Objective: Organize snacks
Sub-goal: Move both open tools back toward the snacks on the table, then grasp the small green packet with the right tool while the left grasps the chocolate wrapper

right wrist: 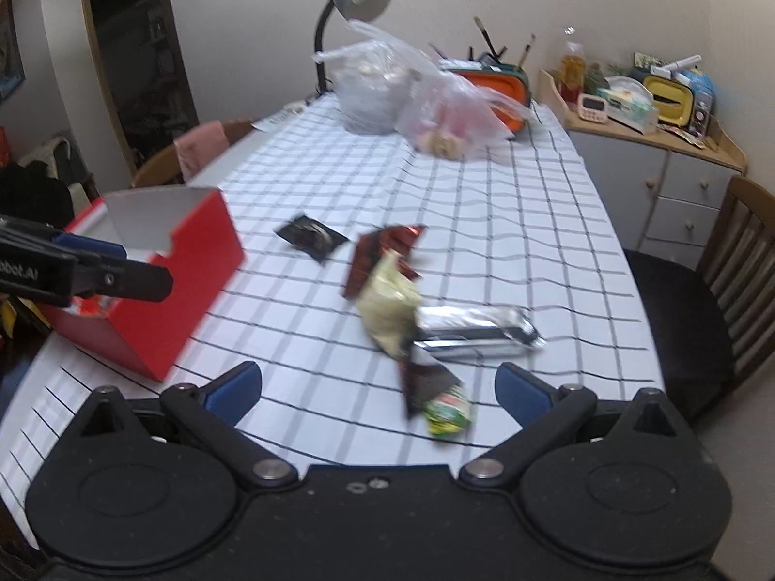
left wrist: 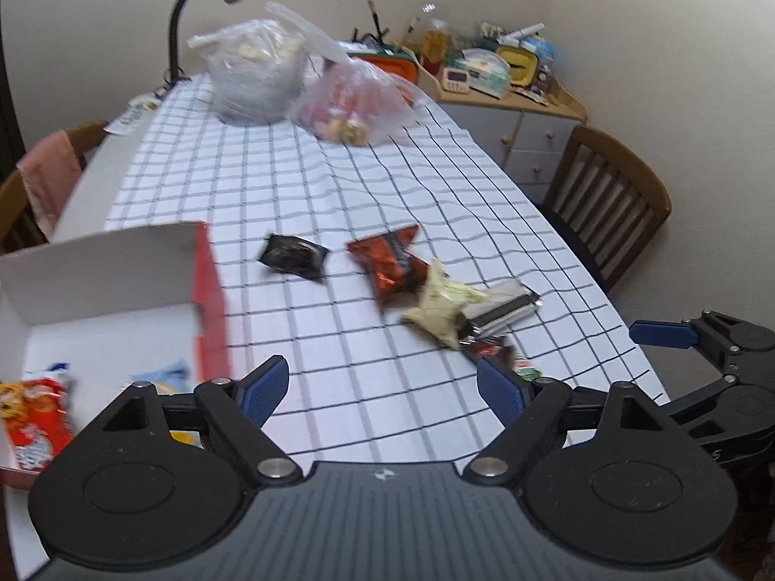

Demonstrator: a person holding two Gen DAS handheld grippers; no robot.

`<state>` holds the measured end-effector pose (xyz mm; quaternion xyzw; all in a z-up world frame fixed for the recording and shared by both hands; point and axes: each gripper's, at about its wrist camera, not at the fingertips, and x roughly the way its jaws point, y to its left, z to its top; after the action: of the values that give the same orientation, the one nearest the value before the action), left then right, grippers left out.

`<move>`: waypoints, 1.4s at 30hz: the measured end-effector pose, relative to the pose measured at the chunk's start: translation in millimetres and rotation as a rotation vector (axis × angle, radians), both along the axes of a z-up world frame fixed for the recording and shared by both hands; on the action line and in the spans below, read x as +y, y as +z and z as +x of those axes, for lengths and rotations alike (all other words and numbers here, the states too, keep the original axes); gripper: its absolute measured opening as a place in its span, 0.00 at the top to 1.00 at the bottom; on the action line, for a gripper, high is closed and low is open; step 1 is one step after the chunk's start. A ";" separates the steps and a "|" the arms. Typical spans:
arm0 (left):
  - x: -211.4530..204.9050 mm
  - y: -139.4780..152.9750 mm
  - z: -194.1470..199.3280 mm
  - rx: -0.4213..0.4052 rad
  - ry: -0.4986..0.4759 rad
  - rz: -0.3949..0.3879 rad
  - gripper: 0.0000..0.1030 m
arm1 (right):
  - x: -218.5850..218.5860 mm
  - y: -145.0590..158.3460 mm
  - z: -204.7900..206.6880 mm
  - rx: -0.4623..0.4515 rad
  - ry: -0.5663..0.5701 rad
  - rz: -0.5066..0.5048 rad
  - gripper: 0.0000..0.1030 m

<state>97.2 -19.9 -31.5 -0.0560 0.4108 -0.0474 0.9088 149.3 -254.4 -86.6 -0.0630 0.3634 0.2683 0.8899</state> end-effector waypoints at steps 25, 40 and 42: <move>-117.7 -98.3 96.2 0.189 -0.034 0.097 0.17 | -14.7 -94.3 62.4 0.087 0.212 -0.137 0.17; -121.9 -123.1 134.2 0.317 0.007 -0.027 0.29 | -7.0 -102.1 72.9 0.078 0.275 -0.124 0.47; -122.9 -126.6 137.4 0.336 0.008 -0.031 0.37 | -6.3 -102.3 71.5 0.069 0.279 -0.132 0.51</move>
<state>234.6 -142.8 -158.1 -0.0786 0.5559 -0.0397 0.8266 220.8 -260.7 -188.8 -0.1621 0.3982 0.3670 0.8249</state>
